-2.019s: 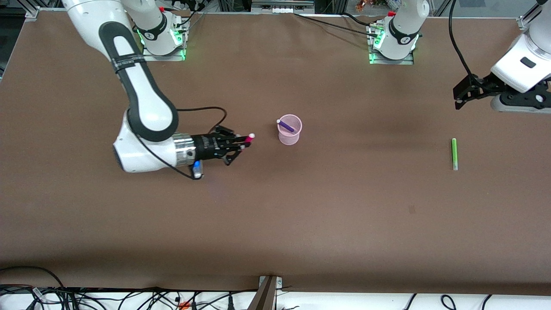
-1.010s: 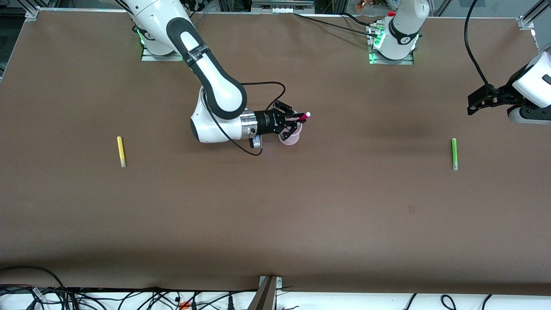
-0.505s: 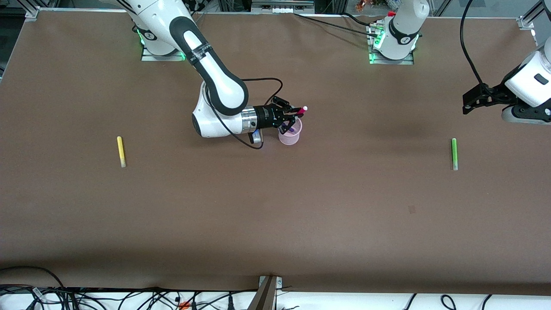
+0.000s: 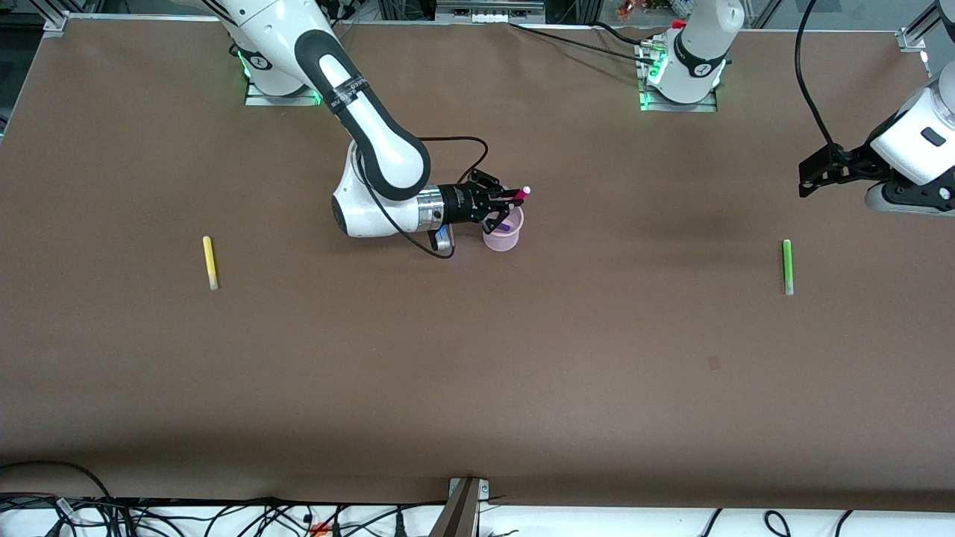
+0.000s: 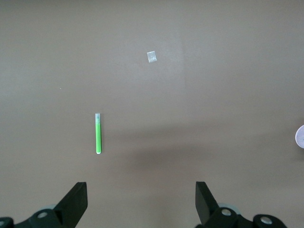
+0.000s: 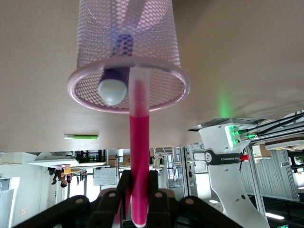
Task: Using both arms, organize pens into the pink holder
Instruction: 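Lower the pink marker into the holder and open the right gripper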
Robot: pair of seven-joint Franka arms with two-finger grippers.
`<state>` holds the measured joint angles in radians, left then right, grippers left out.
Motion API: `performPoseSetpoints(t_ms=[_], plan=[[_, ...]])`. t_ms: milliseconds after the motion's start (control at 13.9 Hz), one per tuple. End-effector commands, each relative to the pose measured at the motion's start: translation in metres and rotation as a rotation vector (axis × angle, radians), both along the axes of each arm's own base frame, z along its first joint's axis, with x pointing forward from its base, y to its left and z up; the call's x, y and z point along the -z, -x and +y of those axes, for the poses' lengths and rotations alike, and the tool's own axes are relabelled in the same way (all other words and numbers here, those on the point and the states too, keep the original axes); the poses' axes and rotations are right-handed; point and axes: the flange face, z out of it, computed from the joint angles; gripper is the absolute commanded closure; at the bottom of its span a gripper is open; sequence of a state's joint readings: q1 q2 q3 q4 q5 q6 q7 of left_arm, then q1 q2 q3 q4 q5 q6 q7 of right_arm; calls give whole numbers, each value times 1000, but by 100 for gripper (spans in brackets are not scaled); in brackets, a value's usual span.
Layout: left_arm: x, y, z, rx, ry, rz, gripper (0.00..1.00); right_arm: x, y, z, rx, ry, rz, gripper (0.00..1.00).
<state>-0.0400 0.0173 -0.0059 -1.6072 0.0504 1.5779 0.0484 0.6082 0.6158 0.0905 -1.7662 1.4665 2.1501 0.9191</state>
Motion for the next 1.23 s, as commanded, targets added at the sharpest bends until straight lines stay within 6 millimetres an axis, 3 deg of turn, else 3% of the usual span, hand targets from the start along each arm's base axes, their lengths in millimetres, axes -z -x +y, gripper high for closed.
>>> performPoseSetpoints(t_ms=[0,288,361,433,505,577,721,865,1154], plan=[[-7,6,-6,24,19,1,0,13,3,4,10,-32,-35,100],[-7,6,-6,24,19,1,0,21,3,2,9,-36,-45,100],[-7,6,-6,24,19,1,0,21,2,2,10,-37,-43,73],[-7,6,-6,24,19,1,0,20,1,0,6,-35,-48,33],[-7,6,-6,24,19,1,0,16,1,1,4,-36,-52,7],[-7,6,-6,24,19,1,0,12,-2,-1,9,-38,-53,0],[-7,6,-6,24,19,1,0,-7,-8,-2,15,-47,-79,0],[-7,6,-6,24,19,1,0,-31,-24,-18,-1,-20,-148,0],[-7,6,-9,28,17,3,0,-92,-65,-77,-49,90,-341,0]])
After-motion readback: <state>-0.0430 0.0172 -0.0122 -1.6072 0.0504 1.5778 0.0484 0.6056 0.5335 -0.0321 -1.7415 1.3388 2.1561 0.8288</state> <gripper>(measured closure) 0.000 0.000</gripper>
